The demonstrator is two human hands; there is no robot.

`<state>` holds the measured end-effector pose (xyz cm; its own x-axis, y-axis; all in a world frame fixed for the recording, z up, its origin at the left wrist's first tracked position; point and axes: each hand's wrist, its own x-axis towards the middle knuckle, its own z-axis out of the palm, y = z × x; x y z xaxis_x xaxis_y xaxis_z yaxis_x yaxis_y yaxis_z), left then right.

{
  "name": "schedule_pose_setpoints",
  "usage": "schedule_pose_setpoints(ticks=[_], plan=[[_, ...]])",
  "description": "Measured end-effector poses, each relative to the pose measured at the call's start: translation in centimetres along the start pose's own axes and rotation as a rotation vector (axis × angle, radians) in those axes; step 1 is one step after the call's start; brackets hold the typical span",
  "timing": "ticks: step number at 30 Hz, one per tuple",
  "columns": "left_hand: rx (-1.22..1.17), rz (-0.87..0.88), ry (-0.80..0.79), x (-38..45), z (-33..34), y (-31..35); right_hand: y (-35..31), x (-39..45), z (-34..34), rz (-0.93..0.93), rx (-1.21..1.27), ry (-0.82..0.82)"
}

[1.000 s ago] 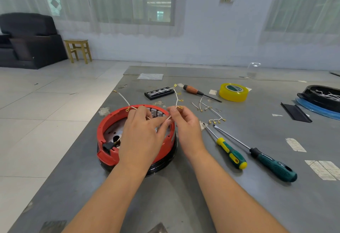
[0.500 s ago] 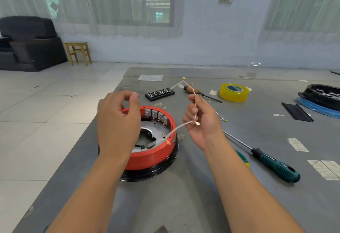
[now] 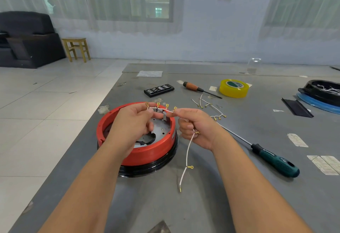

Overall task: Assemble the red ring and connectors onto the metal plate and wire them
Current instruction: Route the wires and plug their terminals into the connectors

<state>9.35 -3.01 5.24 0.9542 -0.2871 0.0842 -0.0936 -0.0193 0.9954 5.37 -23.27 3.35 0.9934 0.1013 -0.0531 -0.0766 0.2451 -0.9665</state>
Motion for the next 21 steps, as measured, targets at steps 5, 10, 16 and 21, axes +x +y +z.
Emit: schedule_pose_setpoints(ticks=[5,10,16,21], plan=[[0.481,0.188,-0.041,0.3,-1.4,-0.4,0.2,0.0,-0.3,-0.061,-0.155,0.115],[0.877,0.282,-0.011,0.4,-2.1,-0.4,0.1,0.1,-0.6,0.0,-0.27,0.127],[0.762,0.335,0.19,-0.3,-1.4,-0.5,0.4,0.6,-0.9,-0.049,-0.026,0.214],[0.649,0.435,-0.012,-1.9,0.6,1.0,0.8,1.4,-0.8,-0.092,0.253,0.402]])
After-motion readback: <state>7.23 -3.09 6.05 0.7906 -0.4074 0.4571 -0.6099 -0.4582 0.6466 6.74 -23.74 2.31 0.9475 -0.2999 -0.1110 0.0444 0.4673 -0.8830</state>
